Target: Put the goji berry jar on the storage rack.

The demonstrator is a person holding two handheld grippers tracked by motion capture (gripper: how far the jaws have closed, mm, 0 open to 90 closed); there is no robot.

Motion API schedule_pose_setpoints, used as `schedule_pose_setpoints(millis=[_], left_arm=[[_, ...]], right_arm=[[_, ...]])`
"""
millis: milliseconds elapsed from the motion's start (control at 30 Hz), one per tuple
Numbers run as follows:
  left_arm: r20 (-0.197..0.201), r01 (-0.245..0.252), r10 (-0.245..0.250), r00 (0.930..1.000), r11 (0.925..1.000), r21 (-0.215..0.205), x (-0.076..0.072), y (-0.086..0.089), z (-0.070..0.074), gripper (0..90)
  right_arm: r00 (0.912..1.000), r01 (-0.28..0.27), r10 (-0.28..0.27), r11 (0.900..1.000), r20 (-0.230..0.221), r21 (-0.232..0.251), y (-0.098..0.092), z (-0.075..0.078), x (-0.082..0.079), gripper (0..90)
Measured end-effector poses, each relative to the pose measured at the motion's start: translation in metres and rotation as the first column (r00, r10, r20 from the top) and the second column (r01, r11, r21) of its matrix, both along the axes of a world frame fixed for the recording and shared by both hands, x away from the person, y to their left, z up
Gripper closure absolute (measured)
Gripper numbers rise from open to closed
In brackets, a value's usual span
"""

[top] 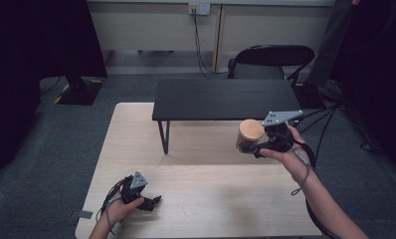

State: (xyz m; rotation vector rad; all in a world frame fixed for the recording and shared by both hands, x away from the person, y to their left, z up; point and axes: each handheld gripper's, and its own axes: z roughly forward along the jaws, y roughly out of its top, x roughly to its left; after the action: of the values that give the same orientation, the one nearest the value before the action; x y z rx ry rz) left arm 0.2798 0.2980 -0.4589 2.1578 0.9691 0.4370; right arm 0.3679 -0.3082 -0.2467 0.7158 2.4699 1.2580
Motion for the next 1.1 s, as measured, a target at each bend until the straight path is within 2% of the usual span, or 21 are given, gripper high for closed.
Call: schedule_pose_setpoints(millis=[100,167,233,300,333,400,433,500,600,833,1100], left_arm=[[0.0,-0.005,0.005,1.0,1.0,-0.008,-0.001,0.0,-0.001,0.0],[0.0,0.003,-0.003,1.0,1.0,0.005,0.0,0.0,0.001,0.0],[0.0,-0.003,0.003,1.0,1.0,-0.005,0.0,0.0,-0.001,0.0],[0.0,0.003,-0.003,1.0,1.0,0.005,0.0,0.0,0.001,0.0],[0.0,-0.005,0.005,1.0,1.0,-0.009,-0.001,0.0,-0.001,0.0],[0.0,-0.005,0.005,1.0,1.0,-0.008,-0.001,0.0,-0.001,0.0],[0.0,0.003,-0.003,1.0,1.0,0.005,0.0,0.0,0.001,0.0],[0.001,-0.009,0.009,1.0,0.9998,-0.016,-0.001,0.0,-0.002,0.0],[0.003,-0.007,0.008,1.0,0.9999,-0.013,-0.001,0.0,-0.002,0.0],[0.001,-0.002,0.002,1.0,1.0,-0.006,0.0,0.0,-0.001,0.0],[0.001,-0.007,0.007,1.0,0.9999,-0.013,-0.001,0.0,-0.001,0.0]], right_arm=[[0.9998,0.018,-0.018,1.0,0.004,-0.016,0.008,0.011,0.009,25.8],[0.9995,0.03,-0.03,0.999,0.005,-0.015,0.012,0.016,0.014,25.8],[0.999,0.046,-0.046,0.999,0.001,-0.016,0.016,0.022,0.021,25.8],[0.9979,0.065,-0.064,0.998,0.004,-0.017,0.019,0.027,0.028,25.8],[0.997,0.078,-0.078,0.997,0.004,-0.014,0.022,0.029,0.031,25.8],[0.9949,0.1,-0.1,0.995,0.01,-0.029,0.028,0.034,0.037,25.8],[0.9937,0.111,-0.111,0.993,0.013,-0.037,0.032,0.037,0.041,25.8],[0.9922,0.125,-0.124,0.991,0.015,-0.042,0.037,0.041,0.048,25.8],[0.9904,0.138,-0.137,0.989,0.017,-0.053,0.046,0.045,0.057,25.8],[0.9876,0.156,-0.156,0.986,-0.011,-0.052,0.063,0.043,0.079,25.8],[0.9834,0.176,-0.177,0.984,-0.038,-0.041,0.071,0.035,0.097,25.8]])
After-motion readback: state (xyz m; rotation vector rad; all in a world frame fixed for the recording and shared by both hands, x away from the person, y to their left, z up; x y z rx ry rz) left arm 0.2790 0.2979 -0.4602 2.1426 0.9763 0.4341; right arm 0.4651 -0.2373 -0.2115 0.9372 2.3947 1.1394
